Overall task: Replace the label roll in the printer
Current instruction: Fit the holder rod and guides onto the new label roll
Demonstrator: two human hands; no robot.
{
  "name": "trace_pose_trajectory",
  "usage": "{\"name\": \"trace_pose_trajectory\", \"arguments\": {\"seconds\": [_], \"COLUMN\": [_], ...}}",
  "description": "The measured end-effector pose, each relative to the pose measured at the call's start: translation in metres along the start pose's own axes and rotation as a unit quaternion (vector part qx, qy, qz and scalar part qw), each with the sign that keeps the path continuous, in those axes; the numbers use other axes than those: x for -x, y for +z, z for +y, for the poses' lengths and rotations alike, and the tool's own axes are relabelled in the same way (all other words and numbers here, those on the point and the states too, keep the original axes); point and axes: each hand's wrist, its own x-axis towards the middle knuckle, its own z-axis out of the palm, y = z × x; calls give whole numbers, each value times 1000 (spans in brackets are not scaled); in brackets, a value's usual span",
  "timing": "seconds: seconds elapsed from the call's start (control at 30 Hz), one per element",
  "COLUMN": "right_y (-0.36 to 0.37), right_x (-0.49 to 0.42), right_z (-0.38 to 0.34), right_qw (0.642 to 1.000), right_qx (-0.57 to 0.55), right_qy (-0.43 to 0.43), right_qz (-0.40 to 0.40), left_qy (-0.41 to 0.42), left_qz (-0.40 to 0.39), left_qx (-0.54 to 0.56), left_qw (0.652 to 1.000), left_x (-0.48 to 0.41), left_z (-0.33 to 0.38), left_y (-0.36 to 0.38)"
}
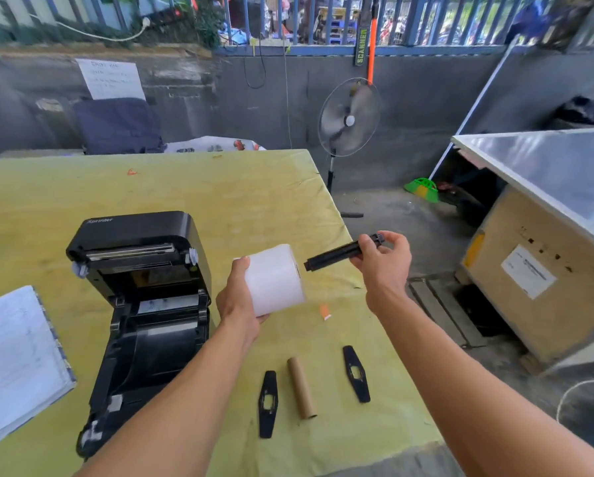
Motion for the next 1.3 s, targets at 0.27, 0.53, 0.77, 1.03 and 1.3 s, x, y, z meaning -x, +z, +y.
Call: {"name": "trace_pose_trajectory", "arguments": {"seconds": [0.27, 0.53, 0.77, 1.03, 1.3], "right_y": [-2, 0, -3, 10, 5], "right_x": [39, 58, 70, 87, 82], "right_z": [8, 0, -5, 16, 23], "right_qw": [997, 989, 994, 994, 995], "right_qx": [-70, -139, -87, -75, -1], "right_qy": [-8, -17, -55, -22, -11], "right_qz": [23, 43, -46, -72, -96], "left_qy": [-6, -8, -4, -14, 5], "left_qz": [-43, -75, -76, -69, -42], "left_qx": [-17, -11, -31, -28, -36], "left_qw": [999, 997, 997, 997, 998], "left_x": [12, 24, 27, 36, 36], "left_z": [6, 13, 17, 13, 7], "left_y": [-5, -10, -13, -1, 4]}}
